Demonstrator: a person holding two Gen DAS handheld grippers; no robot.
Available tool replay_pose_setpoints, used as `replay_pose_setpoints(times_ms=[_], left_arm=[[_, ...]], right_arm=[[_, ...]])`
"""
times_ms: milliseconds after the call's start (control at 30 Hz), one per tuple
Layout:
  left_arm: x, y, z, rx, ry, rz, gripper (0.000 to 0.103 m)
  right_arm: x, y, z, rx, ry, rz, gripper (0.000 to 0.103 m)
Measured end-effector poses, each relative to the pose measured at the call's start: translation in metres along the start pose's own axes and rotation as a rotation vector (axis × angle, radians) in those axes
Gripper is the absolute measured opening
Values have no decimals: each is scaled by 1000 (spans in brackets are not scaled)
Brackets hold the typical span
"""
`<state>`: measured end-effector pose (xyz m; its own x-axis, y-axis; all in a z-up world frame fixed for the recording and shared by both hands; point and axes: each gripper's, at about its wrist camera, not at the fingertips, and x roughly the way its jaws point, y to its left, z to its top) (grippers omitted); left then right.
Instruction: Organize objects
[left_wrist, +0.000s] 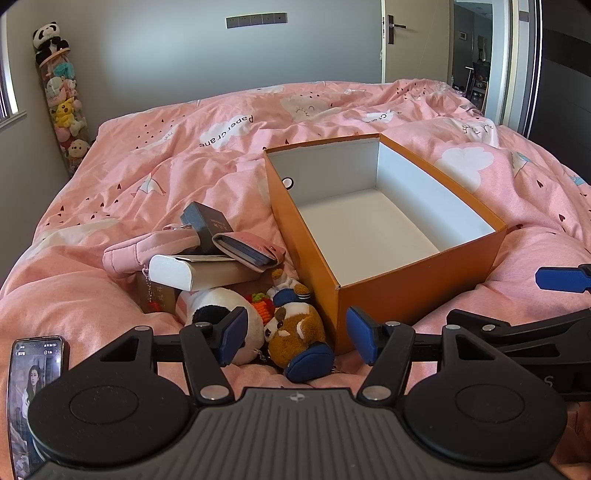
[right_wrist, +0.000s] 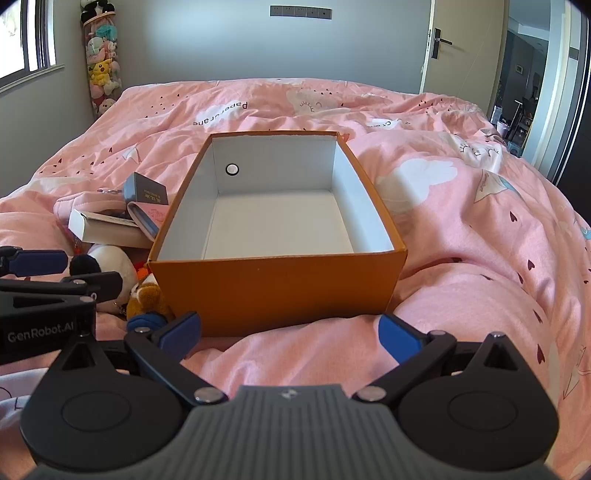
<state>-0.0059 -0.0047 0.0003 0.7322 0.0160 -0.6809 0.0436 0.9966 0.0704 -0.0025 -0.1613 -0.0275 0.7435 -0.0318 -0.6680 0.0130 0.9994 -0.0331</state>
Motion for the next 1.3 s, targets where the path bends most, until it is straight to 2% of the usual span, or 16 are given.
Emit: replay_pose_setpoints(times_ms=[500, 600, 667, 767, 967, 1100, 1233, 1300], left_arm=[[0, 2, -1, 10, 6, -16, 73], [-2, 6, 1, 4, 6, -20, 70], [-2, 10, 3, -4, 8, -21, 62], [-1, 20, 8, -30, 20, -42, 57], [6, 43, 24, -50, 54, -34, 57], [11, 66, 36, -72, 77, -88, 56], [20, 85, 45, -68, 108, -94, 48], [24, 94, 49, -69, 127, -104, 41]], right_arm=[[2, 0, -1, 1, 15, 0, 102], [4, -2, 1, 3, 17, 6, 102], [4, -4, 5, 3, 2, 15, 102], [6, -5, 14, 1, -14, 31, 100], [12, 7, 41, -58, -24, 124, 82], [23, 21, 59, -91, 1, 216, 68], [36, 39, 77, -124, 32, 301, 53], [42, 49, 83, -146, 45, 333, 47]])
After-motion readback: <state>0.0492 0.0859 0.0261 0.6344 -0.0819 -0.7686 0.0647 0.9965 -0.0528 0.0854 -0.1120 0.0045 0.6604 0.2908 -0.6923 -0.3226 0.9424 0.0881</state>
